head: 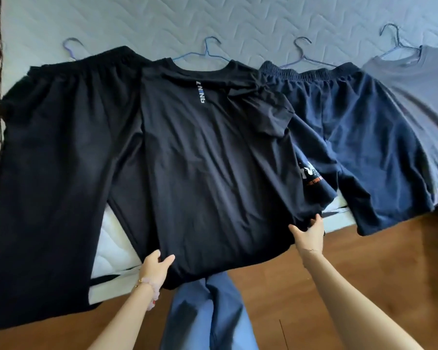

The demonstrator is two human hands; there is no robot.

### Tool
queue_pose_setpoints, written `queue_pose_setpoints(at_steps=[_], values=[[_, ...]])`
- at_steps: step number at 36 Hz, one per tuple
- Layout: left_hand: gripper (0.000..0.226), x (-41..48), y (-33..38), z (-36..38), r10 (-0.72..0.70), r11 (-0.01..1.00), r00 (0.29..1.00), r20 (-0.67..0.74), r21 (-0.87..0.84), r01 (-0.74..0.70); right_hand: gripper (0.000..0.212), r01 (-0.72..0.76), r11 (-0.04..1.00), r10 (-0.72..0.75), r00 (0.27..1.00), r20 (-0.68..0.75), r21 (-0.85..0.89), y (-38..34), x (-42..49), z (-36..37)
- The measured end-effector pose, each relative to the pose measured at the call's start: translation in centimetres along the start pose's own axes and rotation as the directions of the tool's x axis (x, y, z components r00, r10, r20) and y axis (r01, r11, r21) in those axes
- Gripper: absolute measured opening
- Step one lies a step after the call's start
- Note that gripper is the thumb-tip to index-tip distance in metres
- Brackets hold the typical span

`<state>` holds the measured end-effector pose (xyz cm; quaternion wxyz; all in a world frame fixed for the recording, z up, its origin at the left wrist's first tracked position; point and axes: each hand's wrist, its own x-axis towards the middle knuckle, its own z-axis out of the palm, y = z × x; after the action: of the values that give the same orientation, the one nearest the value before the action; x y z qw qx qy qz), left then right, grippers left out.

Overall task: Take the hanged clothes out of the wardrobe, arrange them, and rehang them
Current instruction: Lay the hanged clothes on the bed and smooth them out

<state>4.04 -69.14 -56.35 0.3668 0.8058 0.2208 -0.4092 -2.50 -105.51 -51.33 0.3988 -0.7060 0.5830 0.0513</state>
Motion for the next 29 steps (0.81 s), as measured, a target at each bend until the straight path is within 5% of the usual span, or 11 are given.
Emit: queue_pose_setpoints(at_steps=[8, 11, 16, 20, 24, 29], values=[[0.049, -1.1, -3.2, -1.4, 0.022, 1.0, 1.0, 0.0, 0.005, -0.022, 0.028, -0.051, 0.996, 0.059, 0.992, 0.11, -0.075, 0.8, 0.0, -1.3], [0.036, -2.8, -2.1, -1.7, 0.028, 0.999, 0.999, -0.02, 0.042, -0.027, 0.021, -0.032, 0.986, 0.05, 0.992, 0.113, -0.161, 1.2, -0.4, -2.1], [0.04, -2.8, -0.7, -2.0, -0.006, 1.0, 1.0, -0.025, 0.014, 0.007, 0.028, 0.075, 0.97, -0.062, 0.996, 0.061, -0.23, -0.8, -0.2, -3.4], [0.008, -2.0, 3.6, -3.0, -0.017, 0.994, 1.0, -0.025, -0.112, 0.014, 0.03, 0.245, 0.968, -0.244, 0.969, 0.022, -0.056, -5.9, 1.1, -4.8], [0.051, -0.6, 10.6, -3.8, -0.013, 0.992, 0.989, -0.15, -0.126, -0.006, 0.028, 0.34, 0.94, -0.342, 0.937, 0.072, 0.035, -12.0, 5.0, -4.4], [0.049, 2.5, 18.3, -4.3, -0.037, 0.957, 0.974, -0.225, -0.287, -0.029, 0.034, 0.44, 0.898, -0.434, 0.871, 0.23, 0.029, -19.4, 11.0, -2.5]])
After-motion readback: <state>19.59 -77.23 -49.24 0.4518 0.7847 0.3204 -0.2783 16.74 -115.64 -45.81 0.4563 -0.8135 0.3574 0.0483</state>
